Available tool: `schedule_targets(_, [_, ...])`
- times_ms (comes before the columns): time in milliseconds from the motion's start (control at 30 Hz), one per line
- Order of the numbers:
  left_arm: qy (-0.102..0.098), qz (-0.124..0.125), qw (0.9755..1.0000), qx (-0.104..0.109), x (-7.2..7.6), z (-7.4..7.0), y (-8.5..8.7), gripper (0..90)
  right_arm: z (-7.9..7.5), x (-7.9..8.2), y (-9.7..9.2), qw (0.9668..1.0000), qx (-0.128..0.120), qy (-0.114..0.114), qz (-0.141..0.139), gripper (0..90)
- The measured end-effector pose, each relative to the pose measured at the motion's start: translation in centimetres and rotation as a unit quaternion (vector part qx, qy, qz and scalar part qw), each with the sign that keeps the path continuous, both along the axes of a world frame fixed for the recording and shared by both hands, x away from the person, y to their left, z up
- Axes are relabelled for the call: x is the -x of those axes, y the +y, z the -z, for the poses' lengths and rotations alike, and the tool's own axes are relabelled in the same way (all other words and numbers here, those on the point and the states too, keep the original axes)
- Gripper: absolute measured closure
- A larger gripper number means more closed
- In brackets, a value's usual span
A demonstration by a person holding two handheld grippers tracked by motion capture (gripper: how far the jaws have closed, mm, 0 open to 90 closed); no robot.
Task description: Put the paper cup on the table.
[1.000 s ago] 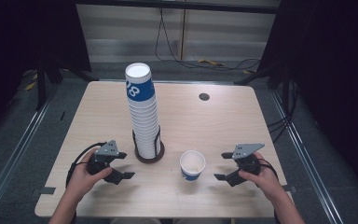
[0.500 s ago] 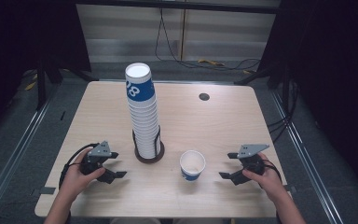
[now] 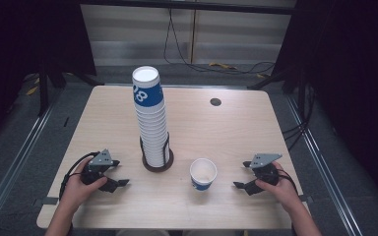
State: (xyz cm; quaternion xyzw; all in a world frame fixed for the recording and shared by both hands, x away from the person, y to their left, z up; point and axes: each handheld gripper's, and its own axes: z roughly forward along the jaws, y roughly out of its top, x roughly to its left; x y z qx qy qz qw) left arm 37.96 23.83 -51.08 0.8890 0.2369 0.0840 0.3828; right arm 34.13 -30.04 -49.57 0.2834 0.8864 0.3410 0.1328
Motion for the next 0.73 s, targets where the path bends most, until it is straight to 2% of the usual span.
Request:
schedule_targets(233, [-0.004,-0.006,0.9999,0.010,-0.08,0.28,0.18,15.9,0.39,-0.17,-0.13,0.9997,-0.019,0.007,0.010,12.9])
schedule_targets(267, [-0.007,-0.006,0.9999,0.012,-0.10,0.34,0.24,15.8,0.63,-0.20,-0.28,0.9994,-0.032,0.008,0.014,12.9])
schedule_targets(367, [-0.007,-0.007,0.9999,0.013,-0.11,0.38,0.27,15.6,0.62,-0.19,-0.26,0.9994,-0.031,0.008,0.016,12.8])
schedule_targets(433, [-0.008,-0.008,0.9997,0.021,-0.13,0.54,0.31,15.2,0.63,-0.21,-0.21,0.9993,-0.031,0.007,0.019,12.5])
schedule_targets(600, [-0.009,-0.009,0.9997,0.021,-0.12,0.55,0.30,14.9,0.66,-0.26,-0.19,0.9992,-0.030,0.007,0.025,10.3])
schedule_targets(733, [-0.008,-0.009,0.9997,0.022,-0.12,0.56,0.29,14.6,0.66,-0.25,-0.12,0.9987,-0.028,0.007,0.042,10.1])
